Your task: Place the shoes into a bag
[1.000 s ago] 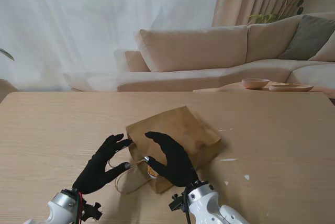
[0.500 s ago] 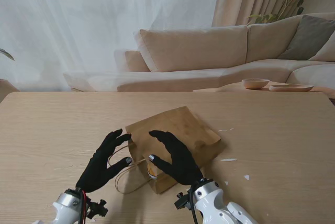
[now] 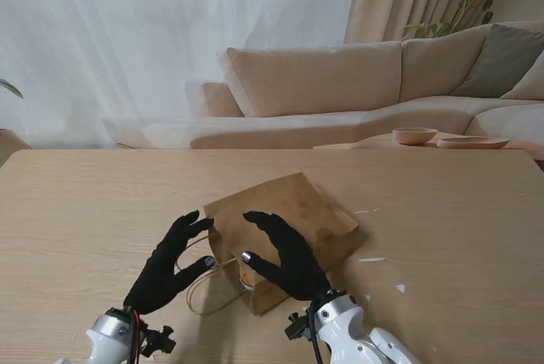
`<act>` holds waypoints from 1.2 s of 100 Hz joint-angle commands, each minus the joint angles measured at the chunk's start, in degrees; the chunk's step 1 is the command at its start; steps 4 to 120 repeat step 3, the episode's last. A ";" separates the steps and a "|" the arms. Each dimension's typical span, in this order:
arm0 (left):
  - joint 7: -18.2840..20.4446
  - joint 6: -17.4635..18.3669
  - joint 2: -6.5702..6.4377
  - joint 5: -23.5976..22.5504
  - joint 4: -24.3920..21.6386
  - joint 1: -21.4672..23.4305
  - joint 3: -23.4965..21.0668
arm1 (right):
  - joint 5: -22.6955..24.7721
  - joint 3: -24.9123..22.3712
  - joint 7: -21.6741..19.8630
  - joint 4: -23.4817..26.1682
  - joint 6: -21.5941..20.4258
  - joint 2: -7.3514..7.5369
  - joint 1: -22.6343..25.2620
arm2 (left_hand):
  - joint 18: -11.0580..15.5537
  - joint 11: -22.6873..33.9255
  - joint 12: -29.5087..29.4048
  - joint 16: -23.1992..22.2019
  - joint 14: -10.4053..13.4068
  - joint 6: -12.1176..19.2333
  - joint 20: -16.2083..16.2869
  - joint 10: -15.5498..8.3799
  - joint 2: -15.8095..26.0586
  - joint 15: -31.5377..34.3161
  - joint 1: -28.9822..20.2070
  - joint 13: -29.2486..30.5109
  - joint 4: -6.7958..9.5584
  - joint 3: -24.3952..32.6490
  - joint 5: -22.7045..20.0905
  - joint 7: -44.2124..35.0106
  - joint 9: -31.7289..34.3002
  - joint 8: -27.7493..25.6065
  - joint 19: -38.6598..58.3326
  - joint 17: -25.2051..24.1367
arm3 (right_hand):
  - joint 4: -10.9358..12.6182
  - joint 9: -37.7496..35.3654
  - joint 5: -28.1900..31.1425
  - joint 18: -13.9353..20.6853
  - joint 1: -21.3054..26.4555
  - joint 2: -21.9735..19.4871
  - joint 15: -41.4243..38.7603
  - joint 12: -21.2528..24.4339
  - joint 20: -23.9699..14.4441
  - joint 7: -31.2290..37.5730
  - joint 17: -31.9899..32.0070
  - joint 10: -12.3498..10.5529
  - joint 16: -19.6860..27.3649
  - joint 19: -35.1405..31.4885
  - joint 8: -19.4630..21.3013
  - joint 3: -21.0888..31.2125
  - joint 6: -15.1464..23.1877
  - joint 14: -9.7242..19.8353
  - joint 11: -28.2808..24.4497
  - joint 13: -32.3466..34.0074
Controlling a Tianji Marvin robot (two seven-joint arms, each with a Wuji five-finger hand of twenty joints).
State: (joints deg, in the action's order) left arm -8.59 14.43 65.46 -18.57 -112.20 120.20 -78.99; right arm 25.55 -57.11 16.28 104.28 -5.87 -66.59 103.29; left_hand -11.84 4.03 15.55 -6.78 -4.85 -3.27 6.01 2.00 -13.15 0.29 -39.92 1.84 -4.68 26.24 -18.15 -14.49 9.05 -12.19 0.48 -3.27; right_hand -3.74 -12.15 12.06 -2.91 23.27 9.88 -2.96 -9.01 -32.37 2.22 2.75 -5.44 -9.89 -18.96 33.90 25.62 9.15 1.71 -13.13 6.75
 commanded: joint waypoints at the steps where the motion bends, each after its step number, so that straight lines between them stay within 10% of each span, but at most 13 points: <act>1: 0.90 -0.33 0.15 0.09 -0.49 0.36 0.28 | 0.20 0.02 -0.46 0.40 0.11 -0.48 0.53 | -0.26 -1.55 -0.51 1.42 1.99 2.37 -1.87 -2.69 2.40 -1.38 0.01 -0.50 -0.04 -1.37 1.64 -0.32 -1.56 0.64 -1.98 -0.25 | 2.64 1.20 -2.05 1.46 -1.30 -2.92 0.85 0.42 -1.12 -1.08 0.81 -2.40 -0.61 1.47 0.90 -1.88 2.73 2.22 0.99 -1.38; 120: 0.90 -0.33 0.15 0.10 -0.49 0.37 0.28 | 0.18 0.01 -0.42 0.39 0.09 -0.49 0.54 | -0.25 -1.52 -0.48 1.41 2.03 2.40 -1.97 -2.77 2.39 -1.35 0.07 -0.47 -0.06 -1.40 1.65 -0.34 -1.50 0.65 -1.97 -0.24 | 2.66 1.19 -2.05 1.46 -1.25 -2.92 0.83 0.40 -1.14 -1.09 0.79 -2.43 -0.64 1.47 0.93 -1.94 2.74 2.16 0.96 -1.37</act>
